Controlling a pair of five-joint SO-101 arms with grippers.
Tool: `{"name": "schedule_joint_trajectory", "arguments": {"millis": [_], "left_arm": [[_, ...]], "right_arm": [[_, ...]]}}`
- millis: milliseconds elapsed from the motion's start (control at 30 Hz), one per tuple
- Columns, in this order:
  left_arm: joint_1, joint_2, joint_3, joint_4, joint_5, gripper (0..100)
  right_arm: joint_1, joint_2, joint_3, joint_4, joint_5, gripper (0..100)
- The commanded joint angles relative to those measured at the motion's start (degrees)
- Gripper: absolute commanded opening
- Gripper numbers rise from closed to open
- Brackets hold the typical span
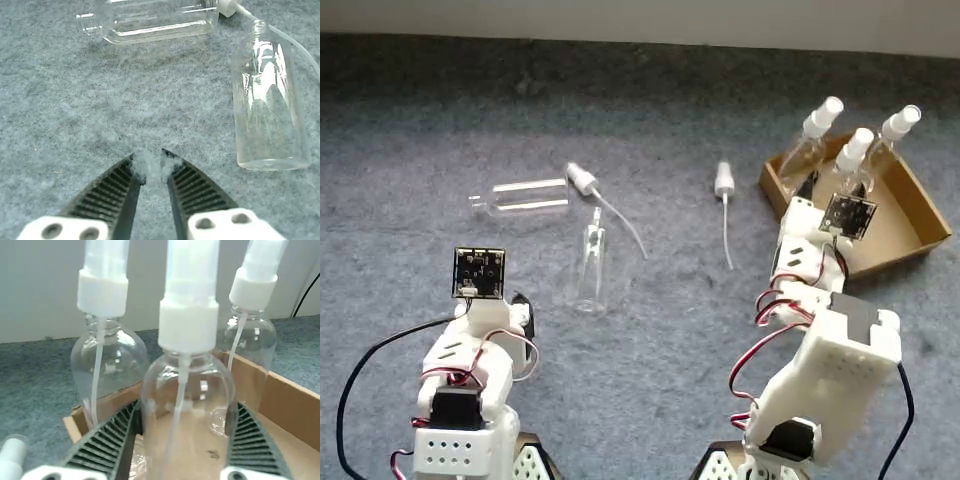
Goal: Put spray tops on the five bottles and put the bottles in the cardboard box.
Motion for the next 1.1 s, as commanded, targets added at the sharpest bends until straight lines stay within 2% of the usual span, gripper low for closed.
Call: {"name": "schedule_joint_trajectory", "arguments": {"millis": [0, 233, 433, 1067], "left_arm": [[-0.04, -0.13, 1.19, 0.09, -0.35, 1], [-0.04, -0.13, 1.19, 0.09, -0.35, 1], [-0.04, -0.13, 1.19, 0.09, -0.35, 1], [-0.04, -0.13, 1.19, 0.0, -0.35, 1]], "right_arm": [[-0.75, -0.48, -1.8, -1.27, 0.7, 22.4], [-0.75, -0.57, 0.84, -1.36, 1.05, 22.6], [-0.66, -0.48, 1.01, -1.36, 1.05, 30.4], [-0.75, -1.1, 4.97, -1.45, 1.05, 30.7]]}}
